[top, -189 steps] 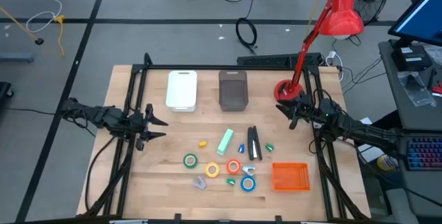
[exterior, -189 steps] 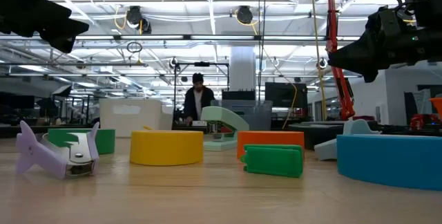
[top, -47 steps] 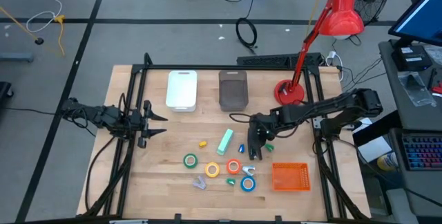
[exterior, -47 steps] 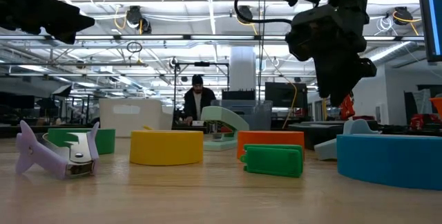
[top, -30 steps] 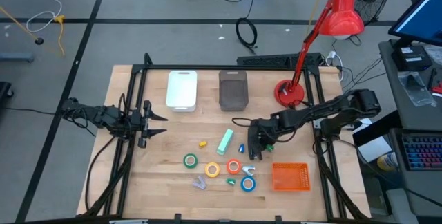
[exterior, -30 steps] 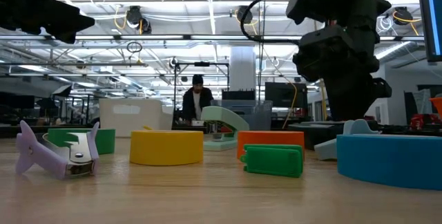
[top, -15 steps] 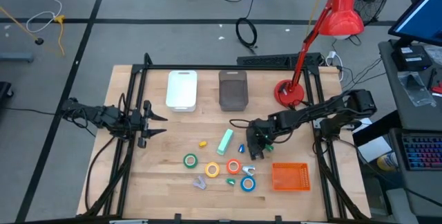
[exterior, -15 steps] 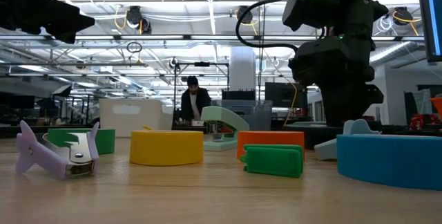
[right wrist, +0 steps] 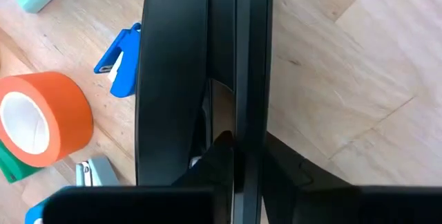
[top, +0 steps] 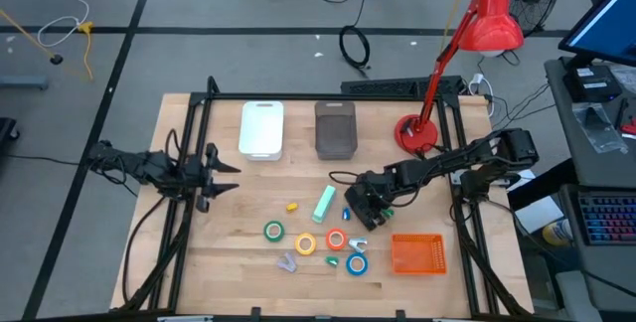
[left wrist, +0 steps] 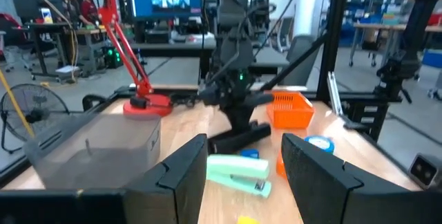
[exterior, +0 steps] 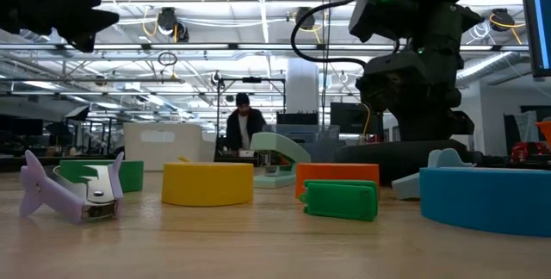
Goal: Pick and place Stapler, Stapler remover, tape
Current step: Put the large black stapler into the white bin
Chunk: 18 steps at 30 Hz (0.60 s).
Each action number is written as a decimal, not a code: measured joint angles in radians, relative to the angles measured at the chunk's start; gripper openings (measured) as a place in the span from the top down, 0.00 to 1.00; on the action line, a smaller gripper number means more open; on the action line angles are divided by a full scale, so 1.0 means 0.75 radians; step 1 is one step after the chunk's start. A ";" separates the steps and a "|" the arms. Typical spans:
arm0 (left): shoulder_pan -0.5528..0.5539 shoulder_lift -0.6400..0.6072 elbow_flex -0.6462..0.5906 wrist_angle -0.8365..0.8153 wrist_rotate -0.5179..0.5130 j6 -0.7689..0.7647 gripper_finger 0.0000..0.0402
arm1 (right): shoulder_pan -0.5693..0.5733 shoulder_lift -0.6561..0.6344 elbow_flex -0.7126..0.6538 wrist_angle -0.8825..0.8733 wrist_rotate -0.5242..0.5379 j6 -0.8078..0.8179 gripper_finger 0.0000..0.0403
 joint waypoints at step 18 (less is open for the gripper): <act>0.000 0.000 0.000 0.293 0.010 -0.222 0.53 | -0.172 -0.267 -0.001 0.207 -0.002 0.021 0.92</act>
